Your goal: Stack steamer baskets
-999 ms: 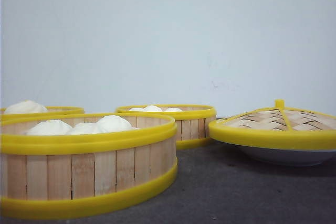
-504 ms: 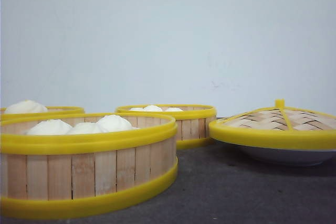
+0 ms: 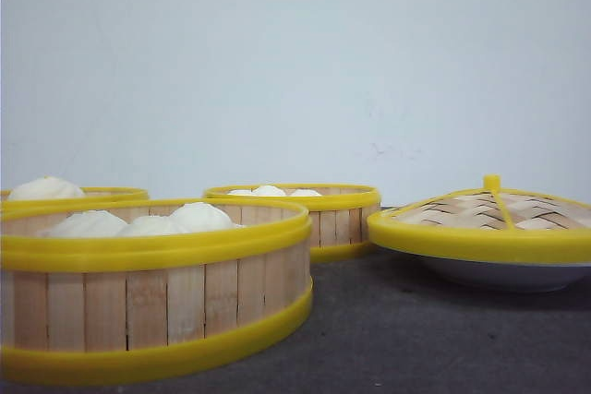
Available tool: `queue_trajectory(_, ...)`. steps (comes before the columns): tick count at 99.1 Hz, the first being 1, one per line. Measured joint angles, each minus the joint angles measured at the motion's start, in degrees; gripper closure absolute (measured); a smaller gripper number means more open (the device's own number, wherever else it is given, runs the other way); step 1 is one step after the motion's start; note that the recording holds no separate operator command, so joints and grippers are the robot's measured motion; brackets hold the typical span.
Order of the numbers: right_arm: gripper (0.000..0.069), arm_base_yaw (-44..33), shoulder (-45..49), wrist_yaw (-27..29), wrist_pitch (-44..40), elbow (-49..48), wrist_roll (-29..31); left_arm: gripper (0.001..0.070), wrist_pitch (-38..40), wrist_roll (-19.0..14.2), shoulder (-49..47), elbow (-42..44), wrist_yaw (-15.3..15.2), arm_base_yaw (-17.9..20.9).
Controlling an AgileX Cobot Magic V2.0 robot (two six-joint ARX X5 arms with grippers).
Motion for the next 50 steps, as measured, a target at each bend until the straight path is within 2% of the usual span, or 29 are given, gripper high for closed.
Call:
queue_trajectory(16,0.0682,0.0,11.6,0.0,-4.9,6.7,-3.3,0.0695,-7.5,5.1,9.7,8.0,0.1,0.0)
queue_trajectory(28,0.0682,0.0,17.8,0.0,-6.3,7.5,-5.1,0.0695,-10.4,7.9,15.3,9.4,0.1,0.0)
queue_trajectory(50,0.0682,0.0,23.7,0.0,-9.2,7.5,-6.3,0.0695,-13.0,9.2,21.5,9.4,0.1,0.0)
